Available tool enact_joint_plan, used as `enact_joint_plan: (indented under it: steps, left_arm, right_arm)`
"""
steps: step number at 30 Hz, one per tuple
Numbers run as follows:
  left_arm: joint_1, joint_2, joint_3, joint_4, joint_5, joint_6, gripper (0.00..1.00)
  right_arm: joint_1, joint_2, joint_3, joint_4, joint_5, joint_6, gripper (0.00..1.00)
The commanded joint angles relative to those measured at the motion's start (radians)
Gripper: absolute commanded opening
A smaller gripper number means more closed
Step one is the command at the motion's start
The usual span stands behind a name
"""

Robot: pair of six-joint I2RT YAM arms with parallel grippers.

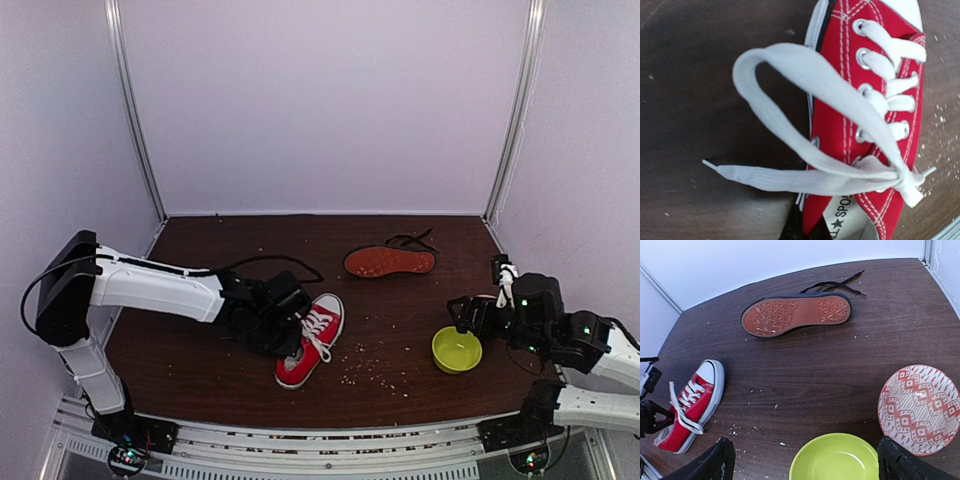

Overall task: Tie the shoes
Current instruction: Move the shoe to the center of the board.

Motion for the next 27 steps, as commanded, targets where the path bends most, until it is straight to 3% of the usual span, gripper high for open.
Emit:
enact_joint_plan:
  steps: [1, 10, 11, 14, 16, 21, 27]
  left_arm:
    - [0.144, -0.113, -0.021, 0.018, -0.061, 0.148, 0.00]
    - [0.451, -0.162, -0.132, 0.144, 0.054, 0.373, 0.00]
    - [0.473, -0.159, -0.139, 0.167, 0.079, 0.396, 0.04]
    - [0.523, -0.153, -0.140, 0.186, 0.106, 0.432, 0.50]
    - [0.538, -0.171, -0.132, 0.170, 0.085, 0.435, 0.71]
    - [0.558, -0.313, -0.128, 0.148, 0.066, 0.440, 0.85]
    - [0.713, -0.464, -0.058, 0.090, 0.199, 0.506, 0.87]
  right_arm:
    - [-0.079, 0.150, 0.095, 0.005, -0.019, -0.051, 0.99]
    - [-0.266, 0.600, 0.352, 0.115, -0.198, -0.145, 1.00]
    - [-0.275, 0.651, 0.388, 0.120, -0.200, -0.156, 1.00]
    - [-0.295, 0.803, 0.523, 0.129, -0.200, -0.195, 1.00]
    - [-0.312, 0.905, 0.618, 0.112, -0.203, -0.210, 1.00]
    - [-0.345, 1.128, 0.860, 0.077, -0.220, -0.244, 1.00]
    - [-0.368, 1.402, 1.150, -0.012, -0.245, -0.304, 1.00]
